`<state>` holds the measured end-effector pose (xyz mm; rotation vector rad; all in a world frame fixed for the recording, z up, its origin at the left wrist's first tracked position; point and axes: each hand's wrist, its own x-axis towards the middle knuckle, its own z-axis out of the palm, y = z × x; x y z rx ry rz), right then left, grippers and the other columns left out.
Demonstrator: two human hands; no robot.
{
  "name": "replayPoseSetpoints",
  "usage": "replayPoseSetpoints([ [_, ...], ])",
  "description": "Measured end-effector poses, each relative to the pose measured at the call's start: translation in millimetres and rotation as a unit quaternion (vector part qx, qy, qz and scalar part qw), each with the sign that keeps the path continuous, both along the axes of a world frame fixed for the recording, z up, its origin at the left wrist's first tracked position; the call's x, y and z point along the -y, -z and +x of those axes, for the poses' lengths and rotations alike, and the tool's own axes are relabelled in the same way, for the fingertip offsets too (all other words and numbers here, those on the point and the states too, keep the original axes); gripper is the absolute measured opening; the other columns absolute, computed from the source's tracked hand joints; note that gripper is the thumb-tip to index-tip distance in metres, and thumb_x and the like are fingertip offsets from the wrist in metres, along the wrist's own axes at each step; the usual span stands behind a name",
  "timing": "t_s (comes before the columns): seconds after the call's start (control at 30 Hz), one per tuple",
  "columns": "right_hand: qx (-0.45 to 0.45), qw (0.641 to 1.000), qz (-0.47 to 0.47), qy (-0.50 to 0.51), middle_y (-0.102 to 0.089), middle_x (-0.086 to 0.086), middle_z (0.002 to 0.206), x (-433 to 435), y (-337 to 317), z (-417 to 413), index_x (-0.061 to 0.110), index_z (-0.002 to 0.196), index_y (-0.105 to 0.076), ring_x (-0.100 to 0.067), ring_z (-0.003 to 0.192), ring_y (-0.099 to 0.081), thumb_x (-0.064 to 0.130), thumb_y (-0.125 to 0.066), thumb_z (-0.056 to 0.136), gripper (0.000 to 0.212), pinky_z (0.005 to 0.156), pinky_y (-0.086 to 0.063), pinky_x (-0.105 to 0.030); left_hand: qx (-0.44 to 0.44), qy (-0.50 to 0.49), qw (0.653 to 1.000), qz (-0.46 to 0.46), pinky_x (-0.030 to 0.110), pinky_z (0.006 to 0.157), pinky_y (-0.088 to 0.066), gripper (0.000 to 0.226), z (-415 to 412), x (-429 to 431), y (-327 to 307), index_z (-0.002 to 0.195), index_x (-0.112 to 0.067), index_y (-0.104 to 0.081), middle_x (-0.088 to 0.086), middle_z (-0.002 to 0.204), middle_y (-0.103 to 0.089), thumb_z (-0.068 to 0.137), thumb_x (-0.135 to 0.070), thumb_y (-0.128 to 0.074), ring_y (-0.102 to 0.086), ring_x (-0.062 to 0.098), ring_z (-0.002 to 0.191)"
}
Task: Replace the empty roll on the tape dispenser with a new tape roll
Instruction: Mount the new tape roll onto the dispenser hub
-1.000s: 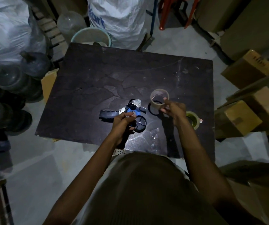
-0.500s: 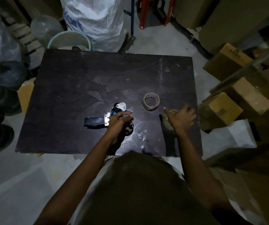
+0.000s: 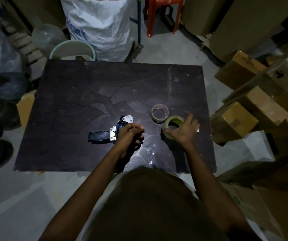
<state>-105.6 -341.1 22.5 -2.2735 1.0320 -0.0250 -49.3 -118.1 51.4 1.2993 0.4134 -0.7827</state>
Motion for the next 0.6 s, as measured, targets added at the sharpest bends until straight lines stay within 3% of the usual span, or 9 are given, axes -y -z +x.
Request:
replayPoseSetpoints([
  [0.13, 0.123, 0.978, 0.051, -0.159, -0.045, -0.008, 0.136, -30, -38, 20, 0.022, 0.148, -0.035, -0.026, 0.123, -0.039, 0.043, -0.098, 0.052, 0.116, 0.098, -0.039, -0.032, 0.010, 0.019, 1.000, -0.001, 0.028, 0.057, -0.047, 0.033, 4, -5, -10, 0.114, -0.007, -0.067, 0.015, 0.101, -0.067, 0.089, -0.024, -0.078, -0.061, 0.024, 0.077],
  [0.23, 0.194, 0.950, 0.034, -0.241, -0.046, -0.005, 0.132, -61, -58, 31, 0.021, 0.145, -0.038, -0.020, 0.120, -0.040, 0.046, -0.093, 0.058, 0.106, 0.091, -0.034, -0.020, 0.051, 0.040, 0.998, -0.013, 0.037, 0.071, -0.058, 0.043, 5, -18, -21, 0.116, -0.002, -0.069, 0.011, 0.104, -0.074, 0.089, -0.034, -0.077, -0.069, 0.022, 0.089],
  [0.3, 0.199, 0.937, 0.026, -0.285, -0.045, -0.004, 0.133, -78, -64, 34, 0.021, 0.144, -0.040, -0.019, 0.121, -0.039, 0.043, -0.092, 0.061, 0.101, 0.093, -0.032, -0.015, 0.070, 0.026, 0.997, -0.023, 0.038, 0.073, -0.059, 0.045, 5, -28, -27, 0.112, 0.005, -0.068, 0.014, 0.095, -0.074, 0.086, -0.030, -0.080, -0.071, 0.023, 0.084],
  [0.37, 0.188, 0.928, 0.058, -0.316, -0.044, -0.002, 0.134, -86, -64, 34, 0.025, 0.145, -0.040, -0.015, 0.123, -0.038, 0.043, -0.095, 0.060, 0.103, 0.095, -0.031, -0.007, 0.082, 0.003, 0.997, -0.008, 0.032, 0.066, -0.059, 0.044, 3, -40, -27, 0.107, 0.012, -0.065, 0.016, 0.087, -0.073, 0.084, -0.021, -0.082, -0.070, 0.023, 0.072],
  [0.47, 0.152, 0.918, 0.239, -0.278, -0.045, 0.003, 0.144, -86, -61, 33, 0.039, 0.143, -0.043, -0.016, 0.129, -0.048, 0.042, -0.099, 0.060, 0.100, 0.100, -0.049, -0.023, 0.058, -0.036, 0.998, -0.004, 0.028, 0.062, -0.061, 0.047, -2, -58, -25, 0.110, 0.019, -0.061, 0.022, 0.091, -0.072, 0.086, -0.016, -0.081, -0.071, 0.025, 0.071],
  [0.53, 0.102, 0.895, 0.356, -0.250, -0.051, 0.004, 0.148, -79, -55, 33, 0.035, 0.147, -0.047, -0.019, 0.132, -0.053, 0.034, -0.097, 0.066, 0.094, 0.099, -0.057, -0.035, 0.017, -0.066, 0.997, -0.027, 0.029, 0.065, -0.065, 0.043, -4, -70, -21, 0.112, 0.016, -0.065, 0.024, 0.098, -0.075, 0.087, -0.017, -0.079, -0.074, 0.027, 0.075],
  [0.6, 0.065, 0.876, 0.397, -0.267, -0.054, 0.006, 0.151, -71, -48, 32, 0.030, 0.153, -0.046, -0.016, 0.133, -0.056, 0.030, -0.093, 0.067, 0.098, 0.106, -0.055, -0.041, -0.010, -0.079, 0.996, -0.031, 0.033, 0.069, -0.066, 0.037, -5, -78, -18, 0.112, 0.008, -0.071, 0.021, 0.097, -0.077, 0.089, -0.020, -0.077, -0.074, 0.026, 0.071],
])
